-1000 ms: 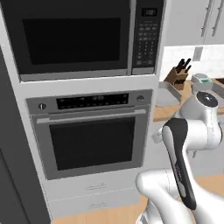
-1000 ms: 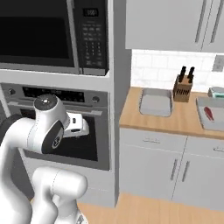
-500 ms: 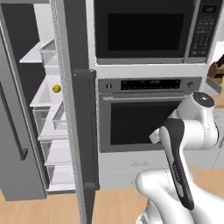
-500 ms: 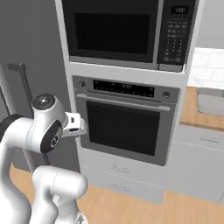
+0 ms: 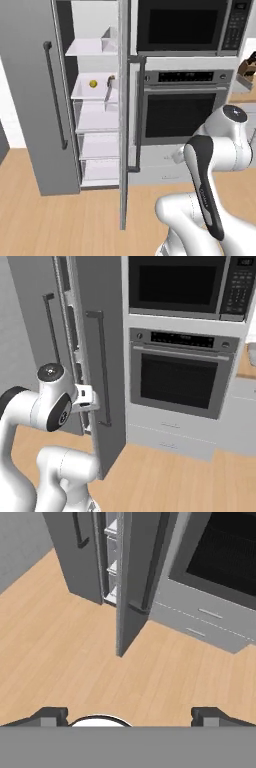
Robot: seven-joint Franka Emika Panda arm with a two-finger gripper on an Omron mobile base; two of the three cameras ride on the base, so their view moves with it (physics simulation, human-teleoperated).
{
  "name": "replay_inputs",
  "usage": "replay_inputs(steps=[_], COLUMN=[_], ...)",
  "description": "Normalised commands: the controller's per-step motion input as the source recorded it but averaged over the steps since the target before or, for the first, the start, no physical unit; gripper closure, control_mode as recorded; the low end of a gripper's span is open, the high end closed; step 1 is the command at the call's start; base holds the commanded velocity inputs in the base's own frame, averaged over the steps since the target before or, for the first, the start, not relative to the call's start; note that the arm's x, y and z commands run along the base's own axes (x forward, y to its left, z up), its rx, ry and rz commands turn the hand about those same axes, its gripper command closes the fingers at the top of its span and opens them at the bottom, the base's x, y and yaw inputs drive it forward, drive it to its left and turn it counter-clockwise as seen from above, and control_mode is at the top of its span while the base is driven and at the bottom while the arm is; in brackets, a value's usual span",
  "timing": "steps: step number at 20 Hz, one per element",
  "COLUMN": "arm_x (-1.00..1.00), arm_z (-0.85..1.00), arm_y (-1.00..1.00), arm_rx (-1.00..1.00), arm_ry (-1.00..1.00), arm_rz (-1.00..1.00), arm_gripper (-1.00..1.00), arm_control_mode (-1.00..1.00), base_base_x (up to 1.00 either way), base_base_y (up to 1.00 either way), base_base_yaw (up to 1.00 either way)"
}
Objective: Place one lemon and one steak in each tupperware on the nearby counter, to pack two identical lunches.
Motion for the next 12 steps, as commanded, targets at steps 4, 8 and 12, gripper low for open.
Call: replay_inputs(steps=[4, 8, 12], arm_x=[0.00, 0.00, 0.00], arm_z=[0.00, 0.00, 0.00], arm_y=[0.00, 0.00, 0.00], arm_rx=[0.00, 0.00, 0.00], arm_ry=[0.00, 0.00, 0.00], arm_rz=[0.00, 0.00, 0.00], arm_gripper=[-1.00, -1.00, -1.00], arm_control_mode=[1.00, 1.00, 1.00], base_base_x=[-0.02, 0.00, 0.07], base_base_y=[1.00, 1.00, 1.00], base_base_yaw=[0.00, -0.05, -0.19])
